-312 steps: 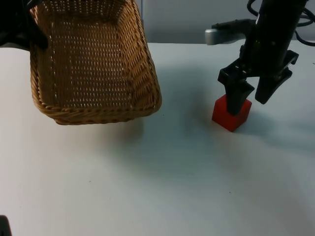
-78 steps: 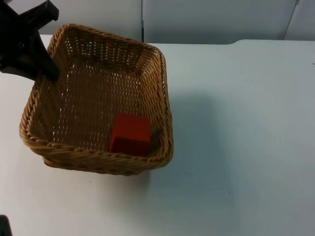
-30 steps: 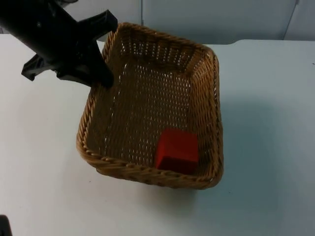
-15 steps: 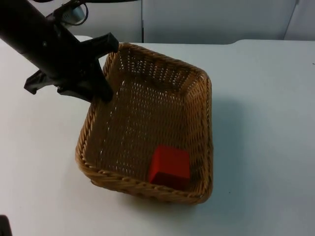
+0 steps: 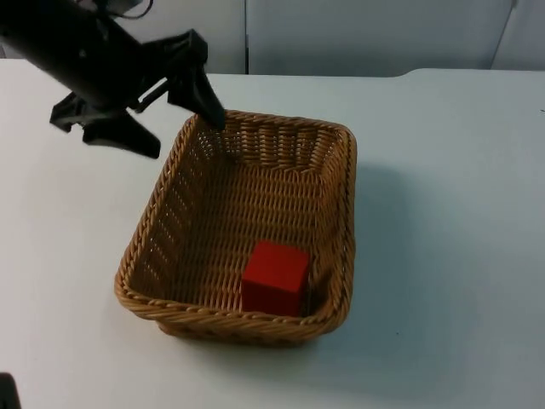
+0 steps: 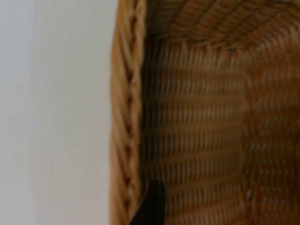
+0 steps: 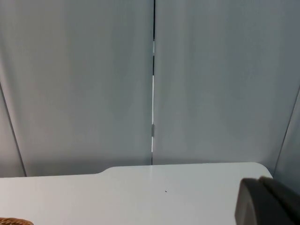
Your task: Pick up the basket with the left hand and place the cube into the basket with the right hand.
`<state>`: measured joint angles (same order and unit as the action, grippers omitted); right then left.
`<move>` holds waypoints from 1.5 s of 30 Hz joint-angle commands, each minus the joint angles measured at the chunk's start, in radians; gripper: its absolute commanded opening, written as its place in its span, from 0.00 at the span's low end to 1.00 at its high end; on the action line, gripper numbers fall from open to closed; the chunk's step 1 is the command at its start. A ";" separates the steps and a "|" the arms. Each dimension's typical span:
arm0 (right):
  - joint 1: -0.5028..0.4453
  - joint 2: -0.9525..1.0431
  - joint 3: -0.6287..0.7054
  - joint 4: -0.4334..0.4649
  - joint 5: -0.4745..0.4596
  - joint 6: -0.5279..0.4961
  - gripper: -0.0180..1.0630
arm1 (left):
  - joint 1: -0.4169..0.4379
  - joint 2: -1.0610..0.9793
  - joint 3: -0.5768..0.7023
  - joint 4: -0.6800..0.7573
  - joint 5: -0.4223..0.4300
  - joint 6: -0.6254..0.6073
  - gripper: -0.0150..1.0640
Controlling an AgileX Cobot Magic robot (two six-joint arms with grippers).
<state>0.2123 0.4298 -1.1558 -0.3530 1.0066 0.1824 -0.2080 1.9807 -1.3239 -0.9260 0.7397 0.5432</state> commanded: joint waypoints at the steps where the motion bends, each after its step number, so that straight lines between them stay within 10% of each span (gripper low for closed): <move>1: -0.003 -0.006 0.007 -0.008 -0.003 0.002 0.01 | -0.004 -0.010 -0.079 -0.075 0.080 0.065 0.75; 8: -0.003 -0.006 0.007 -0.008 -0.003 0.002 0.01 | -0.016 -0.028 -0.372 -0.060 0.290 0.016 0.59; 12: -0.003 -0.006 0.007 -0.008 -0.003 0.002 0.01 | -0.046 -0.095 -0.570 0.194 0.338 -0.140 0.15; 15: -0.003 -0.006 0.007 -0.008 -0.003 0.002 0.01 | -0.064 -0.145 -0.640 0.319 0.362 -0.204 0.01; 26: -0.003 -0.006 0.007 -0.008 -0.003 0.002 0.01 | -0.102 -0.486 -0.663 0.913 0.481 -0.485 0.01; 34: -0.003 -0.006 0.007 -0.011 -0.009 0.002 0.01 | -0.102 -0.787 -0.528 1.060 0.481 -0.556 0.01; 45: -0.003 -0.006 0.007 -0.018 -0.064 0.002 0.01 | -0.102 -1.257 0.017 1.146 0.481 -0.663 0.01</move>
<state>0.2123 0.4298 -1.1558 -0.3620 0.9713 0.1824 -0.3030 0.7537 -1.3848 0.2190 1.2188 -0.0971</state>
